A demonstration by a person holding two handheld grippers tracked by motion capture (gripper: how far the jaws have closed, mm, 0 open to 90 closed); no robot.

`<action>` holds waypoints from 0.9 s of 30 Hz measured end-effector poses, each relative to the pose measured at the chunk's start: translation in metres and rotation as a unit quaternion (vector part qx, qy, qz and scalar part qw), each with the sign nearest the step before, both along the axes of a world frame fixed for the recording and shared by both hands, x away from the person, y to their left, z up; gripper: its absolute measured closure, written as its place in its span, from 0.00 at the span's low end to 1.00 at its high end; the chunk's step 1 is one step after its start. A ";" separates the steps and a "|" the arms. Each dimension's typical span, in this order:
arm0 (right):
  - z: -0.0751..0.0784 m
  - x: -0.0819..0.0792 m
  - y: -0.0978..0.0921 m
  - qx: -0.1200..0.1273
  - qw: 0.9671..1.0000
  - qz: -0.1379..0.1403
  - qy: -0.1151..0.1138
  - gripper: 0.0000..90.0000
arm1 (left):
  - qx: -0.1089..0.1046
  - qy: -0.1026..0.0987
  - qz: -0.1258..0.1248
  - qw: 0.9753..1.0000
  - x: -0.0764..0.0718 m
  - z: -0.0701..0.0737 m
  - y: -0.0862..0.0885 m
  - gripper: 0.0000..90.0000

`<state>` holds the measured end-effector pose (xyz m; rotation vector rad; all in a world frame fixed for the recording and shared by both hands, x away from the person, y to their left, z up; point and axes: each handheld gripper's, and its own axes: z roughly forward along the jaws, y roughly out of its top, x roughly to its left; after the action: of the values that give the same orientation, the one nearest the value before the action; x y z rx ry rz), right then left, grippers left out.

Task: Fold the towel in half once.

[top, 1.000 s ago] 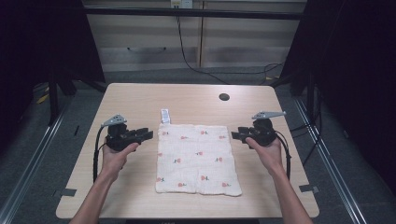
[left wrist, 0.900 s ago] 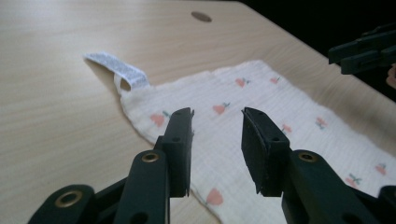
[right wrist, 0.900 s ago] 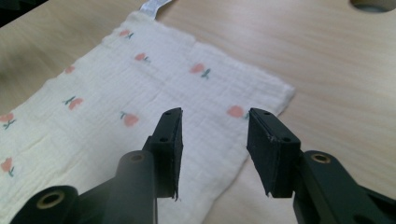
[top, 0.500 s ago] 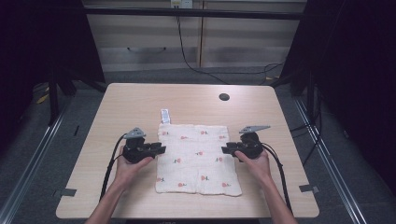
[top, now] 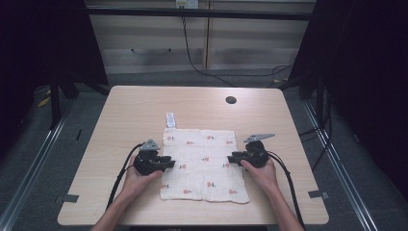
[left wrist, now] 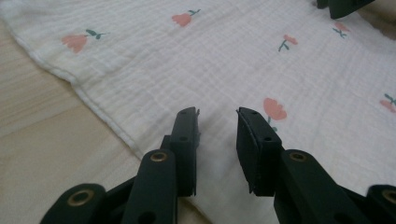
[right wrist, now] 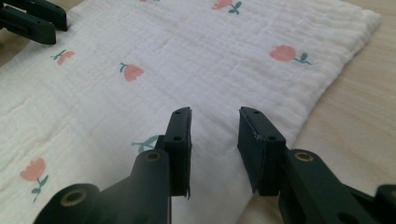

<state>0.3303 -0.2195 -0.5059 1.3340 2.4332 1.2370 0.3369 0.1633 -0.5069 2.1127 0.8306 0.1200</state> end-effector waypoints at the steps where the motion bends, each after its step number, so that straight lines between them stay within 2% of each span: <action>1: 0.000 -0.002 0.001 -0.002 1.000 -0.001 -0.002 0.74 | 0.005 -0.004 -0.002 1.000 -0.002 0.000 0.000 0.76; 3: -0.001 -0.008 0.003 -0.008 1.000 0.001 -0.012 0.75 | 0.009 -0.003 -0.006 1.000 -0.004 0.001 0.000 0.76; 10: 0.002 -0.021 0.004 -0.014 1.000 0.022 -0.004 0.75 | -0.003 0.007 -0.015 1.000 -0.013 0.001 0.010 0.76; 15: 0.003 -0.030 0.006 -0.016 0.999 0.031 0.000 0.75 | 0.006 0.007 -0.017 1.000 -0.023 0.002 0.011 0.78; 18: 0.004 -0.034 0.007 -0.019 0.999 0.039 0.001 0.75 | 0.007 0.012 -0.014 1.000 -0.028 0.003 0.012 0.80; 22: 0.004 -0.038 0.008 -0.024 0.999 0.047 -0.003 0.75 | 0.009 0.012 -0.023 1.000 -0.037 0.004 0.014 0.80; 25: 0.004 -0.038 0.008 -0.023 0.998 0.051 -0.002 0.75 | 0.005 0.010 -0.026 1.000 -0.039 0.003 0.015 0.80; 27: 0.005 -0.036 0.007 -0.019 0.999 0.051 0.003 0.72 | 0.002 0.014 -0.026 1.000 -0.037 0.003 0.016 0.80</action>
<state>0.2946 -0.2120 -0.5013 1.2214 2.5444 1.2044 0.2994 0.1793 -0.5042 2.1427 0.7909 0.0653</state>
